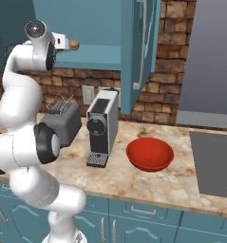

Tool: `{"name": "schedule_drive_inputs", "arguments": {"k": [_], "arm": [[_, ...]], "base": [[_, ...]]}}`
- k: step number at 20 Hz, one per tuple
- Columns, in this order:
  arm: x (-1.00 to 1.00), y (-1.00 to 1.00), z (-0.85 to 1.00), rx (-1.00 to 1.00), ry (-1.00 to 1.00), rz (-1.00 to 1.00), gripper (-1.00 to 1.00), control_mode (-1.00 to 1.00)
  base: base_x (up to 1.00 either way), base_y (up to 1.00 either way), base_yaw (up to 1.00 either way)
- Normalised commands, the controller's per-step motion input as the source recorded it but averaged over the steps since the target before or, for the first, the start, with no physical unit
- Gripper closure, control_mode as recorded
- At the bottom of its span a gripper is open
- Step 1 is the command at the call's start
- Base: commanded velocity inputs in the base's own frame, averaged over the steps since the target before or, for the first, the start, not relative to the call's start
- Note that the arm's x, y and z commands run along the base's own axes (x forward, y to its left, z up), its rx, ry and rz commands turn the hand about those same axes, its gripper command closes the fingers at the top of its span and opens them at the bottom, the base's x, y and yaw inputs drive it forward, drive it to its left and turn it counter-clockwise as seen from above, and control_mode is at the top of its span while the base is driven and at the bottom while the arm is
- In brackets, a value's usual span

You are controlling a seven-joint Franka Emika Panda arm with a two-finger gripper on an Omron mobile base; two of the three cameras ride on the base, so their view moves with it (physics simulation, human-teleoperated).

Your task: Pick the tangerines from the cabinet and place them in one bowl. Pick the apple from the sink and place it in the other bowl.

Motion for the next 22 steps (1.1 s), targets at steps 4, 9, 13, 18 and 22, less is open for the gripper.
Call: {"name": "schedule_drive_inputs", "arguments": {"k": [4, 9, 13, 18, 22], "arm": [[-0.69, -0.57, 0.00, 0.00, -0.08, 0.01, 1.00, -1.00], [-0.85, -0.68, 0.00, 0.00, -0.07, 0.00, 1.00, -1.00], [-0.98, -0.62, 0.00, 0.00, -0.02, -0.02, 1.00, -1.00], [-1.00, -0.54, 0.02, 0.00, 0.06, -0.04, 1.00, -1.00], [-1.00, -0.32, 0.05, 0.00, 0.18, -0.10, 1.00, -1.00]], "base": [[0.00, 0.00, 0.00], [0.00, 0.00, 0.00], [0.00, 0.00, 0.00], [0.00, 0.00, 0.00], [0.00, 0.00, 0.00]]}}
